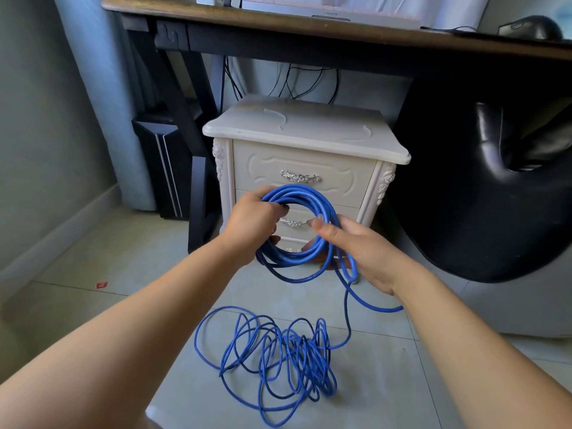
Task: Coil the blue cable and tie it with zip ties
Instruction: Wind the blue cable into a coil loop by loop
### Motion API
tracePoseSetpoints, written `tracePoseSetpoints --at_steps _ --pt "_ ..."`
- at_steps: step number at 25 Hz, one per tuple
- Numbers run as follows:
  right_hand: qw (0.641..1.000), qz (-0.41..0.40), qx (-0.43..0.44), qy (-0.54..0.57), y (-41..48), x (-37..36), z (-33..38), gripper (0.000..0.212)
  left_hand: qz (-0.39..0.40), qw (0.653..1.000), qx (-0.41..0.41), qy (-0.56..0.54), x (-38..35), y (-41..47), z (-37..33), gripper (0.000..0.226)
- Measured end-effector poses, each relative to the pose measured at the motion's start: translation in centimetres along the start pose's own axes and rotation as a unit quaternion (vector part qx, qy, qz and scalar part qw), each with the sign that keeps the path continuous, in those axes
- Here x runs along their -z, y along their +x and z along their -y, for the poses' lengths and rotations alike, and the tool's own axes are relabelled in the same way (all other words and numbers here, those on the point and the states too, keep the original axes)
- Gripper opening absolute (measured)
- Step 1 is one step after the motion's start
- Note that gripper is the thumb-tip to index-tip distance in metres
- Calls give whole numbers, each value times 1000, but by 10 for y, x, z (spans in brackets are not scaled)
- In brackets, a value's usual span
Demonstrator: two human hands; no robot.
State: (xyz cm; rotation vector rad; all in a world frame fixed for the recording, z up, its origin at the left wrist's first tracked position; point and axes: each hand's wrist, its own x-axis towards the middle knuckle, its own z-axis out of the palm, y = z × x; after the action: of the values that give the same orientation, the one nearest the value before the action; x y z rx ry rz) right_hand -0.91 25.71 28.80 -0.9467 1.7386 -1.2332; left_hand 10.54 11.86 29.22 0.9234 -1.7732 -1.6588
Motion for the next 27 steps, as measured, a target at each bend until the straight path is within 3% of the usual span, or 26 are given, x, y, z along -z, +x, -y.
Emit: tracePoseSetpoints --at_steps 5,9,13,15,17,20,22,24,27 --pt "998 -23 24 -54 3 -10 -5 67 -17 998 32 -49 -2 -2 0 21" --pt "996 -64 -23 66 8 -15 -10 17 31 999 25 -4 0 -4 -3 15" --pt "979 -122 -26 160 13 -15 -6 2 62 995 1 -78 2 -6 -5 17" --pt "960 -158 -18 229 16 -16 -4 3 68 988 25 -140 -3 -9 -3 20" --pt "946 -186 -3 264 17 -24 -4 5 25 977 59 -205 -15 -16 0 10" --pt "963 -192 13 189 19 -45 -14 20 -103 944 109 -294 -24 -18 2 6" --pt "969 -191 22 158 18 -56 -18 27 -145 924 128 -331 -23 -17 2 10" --pt "962 -201 14 183 21 -54 -17 23 -136 919 131 -346 -23 -17 2 9" --pt "942 -213 5 259 20 -39 -8 5 -38 931 122 -343 -26 -24 -3 2"
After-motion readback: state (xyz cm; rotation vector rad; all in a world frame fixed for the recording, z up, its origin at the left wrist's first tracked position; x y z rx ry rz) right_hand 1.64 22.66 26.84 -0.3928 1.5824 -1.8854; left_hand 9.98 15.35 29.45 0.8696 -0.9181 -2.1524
